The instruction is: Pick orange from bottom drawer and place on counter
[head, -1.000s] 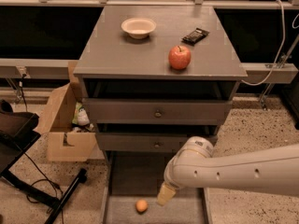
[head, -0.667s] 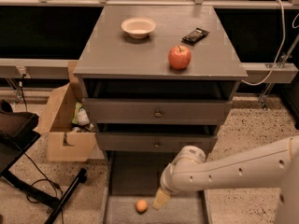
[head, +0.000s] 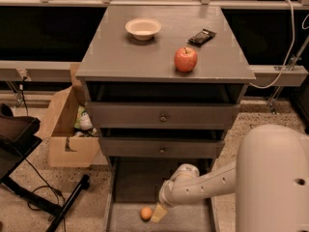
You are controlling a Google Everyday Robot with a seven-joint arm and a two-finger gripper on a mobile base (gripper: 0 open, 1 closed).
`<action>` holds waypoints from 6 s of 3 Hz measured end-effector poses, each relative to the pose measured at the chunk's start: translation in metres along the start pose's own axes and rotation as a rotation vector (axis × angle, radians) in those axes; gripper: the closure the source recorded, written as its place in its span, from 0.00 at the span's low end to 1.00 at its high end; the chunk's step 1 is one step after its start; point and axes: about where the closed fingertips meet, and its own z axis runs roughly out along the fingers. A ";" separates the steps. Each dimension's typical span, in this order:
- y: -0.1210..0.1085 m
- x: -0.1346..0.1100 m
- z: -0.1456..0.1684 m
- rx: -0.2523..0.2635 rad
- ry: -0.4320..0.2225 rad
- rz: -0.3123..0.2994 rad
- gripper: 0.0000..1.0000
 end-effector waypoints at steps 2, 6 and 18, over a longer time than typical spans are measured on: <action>0.014 0.007 0.022 -0.036 -0.005 0.014 0.00; -0.008 0.013 0.169 -0.047 -0.046 -0.121 0.00; 0.020 -0.023 0.144 -0.112 -0.039 -0.223 0.00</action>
Offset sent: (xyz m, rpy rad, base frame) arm -0.0134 0.0133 -0.0334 0.0410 0.0353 0.0012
